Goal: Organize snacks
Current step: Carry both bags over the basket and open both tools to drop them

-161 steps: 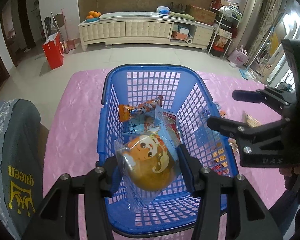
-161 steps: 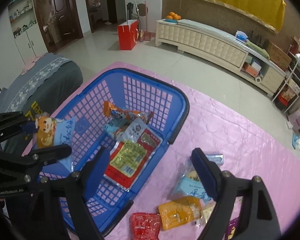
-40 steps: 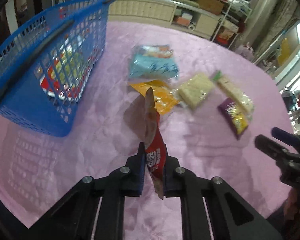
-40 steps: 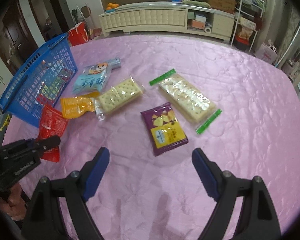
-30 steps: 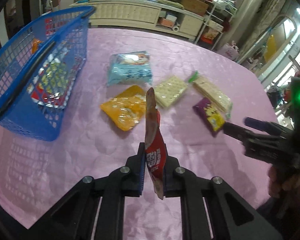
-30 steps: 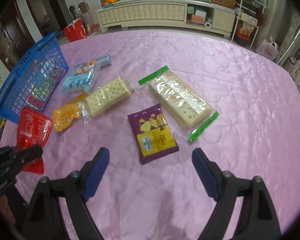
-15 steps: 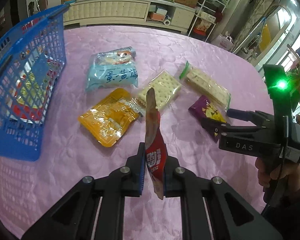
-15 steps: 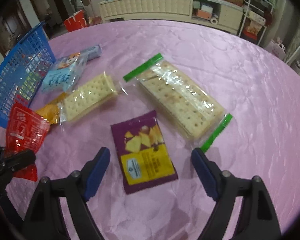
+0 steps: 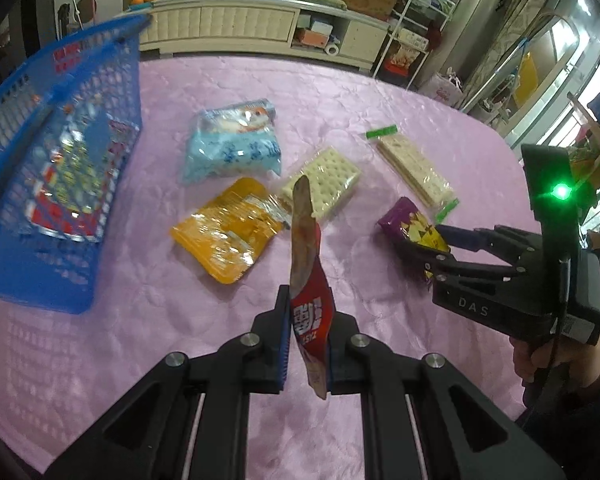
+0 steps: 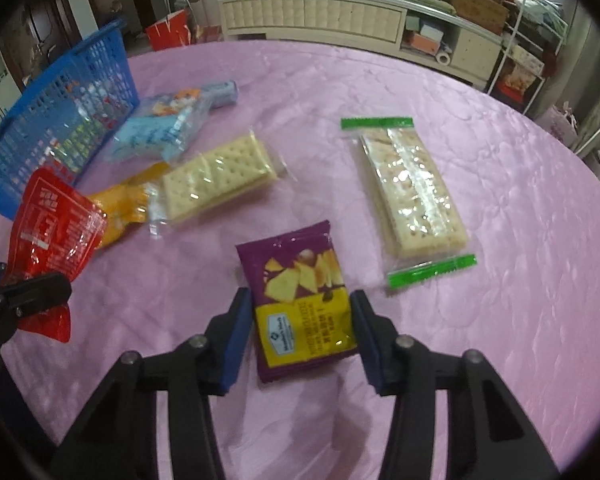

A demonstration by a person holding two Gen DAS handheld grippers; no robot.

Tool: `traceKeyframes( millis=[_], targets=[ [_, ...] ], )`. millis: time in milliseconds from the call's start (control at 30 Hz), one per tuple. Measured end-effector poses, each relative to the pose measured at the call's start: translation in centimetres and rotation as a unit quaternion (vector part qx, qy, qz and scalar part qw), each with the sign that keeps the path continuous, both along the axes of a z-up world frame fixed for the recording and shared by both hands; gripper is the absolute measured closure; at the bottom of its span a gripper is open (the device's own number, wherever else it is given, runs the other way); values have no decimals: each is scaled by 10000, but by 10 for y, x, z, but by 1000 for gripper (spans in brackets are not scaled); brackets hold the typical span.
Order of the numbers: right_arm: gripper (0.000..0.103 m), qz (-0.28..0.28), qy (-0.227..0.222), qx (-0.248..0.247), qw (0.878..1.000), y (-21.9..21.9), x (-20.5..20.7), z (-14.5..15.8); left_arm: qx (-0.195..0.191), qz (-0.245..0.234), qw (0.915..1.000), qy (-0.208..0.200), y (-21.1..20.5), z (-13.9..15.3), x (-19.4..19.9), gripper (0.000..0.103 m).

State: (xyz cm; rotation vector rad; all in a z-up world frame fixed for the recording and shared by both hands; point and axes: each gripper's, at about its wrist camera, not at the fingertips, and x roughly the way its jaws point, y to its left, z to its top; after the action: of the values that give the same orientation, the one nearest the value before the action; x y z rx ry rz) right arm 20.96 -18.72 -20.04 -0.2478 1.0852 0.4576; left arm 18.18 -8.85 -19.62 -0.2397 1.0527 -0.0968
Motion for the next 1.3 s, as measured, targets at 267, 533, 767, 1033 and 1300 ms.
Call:
traceKeyframes(
  millis=[267, 533, 767, 1033, 1300],
  targets=[
    [49, 29, -490, 254, 9985, 24, -37, 67, 40, 68, 9988, -480, 21, 52, -26, 92],
    [49, 252, -927, 513, 9941, 59, -69, 128, -31, 155, 9951, -973, 53, 98, -56, 92],
    [49, 523, -1141, 612, 9902, 98, -80, 154, 259, 222, 9928, -1149, 95, 126, -72, 92],
    [49, 800, -1148, 759, 9872, 145, -80, 166, 469, 207, 9917, -1179, 145, 146, -75, 92],
    [49, 1042, -1107, 731, 9857, 196, -71, 169, 808, 186, 9901, -1137, 183, 153, -63, 92]
  ],
)
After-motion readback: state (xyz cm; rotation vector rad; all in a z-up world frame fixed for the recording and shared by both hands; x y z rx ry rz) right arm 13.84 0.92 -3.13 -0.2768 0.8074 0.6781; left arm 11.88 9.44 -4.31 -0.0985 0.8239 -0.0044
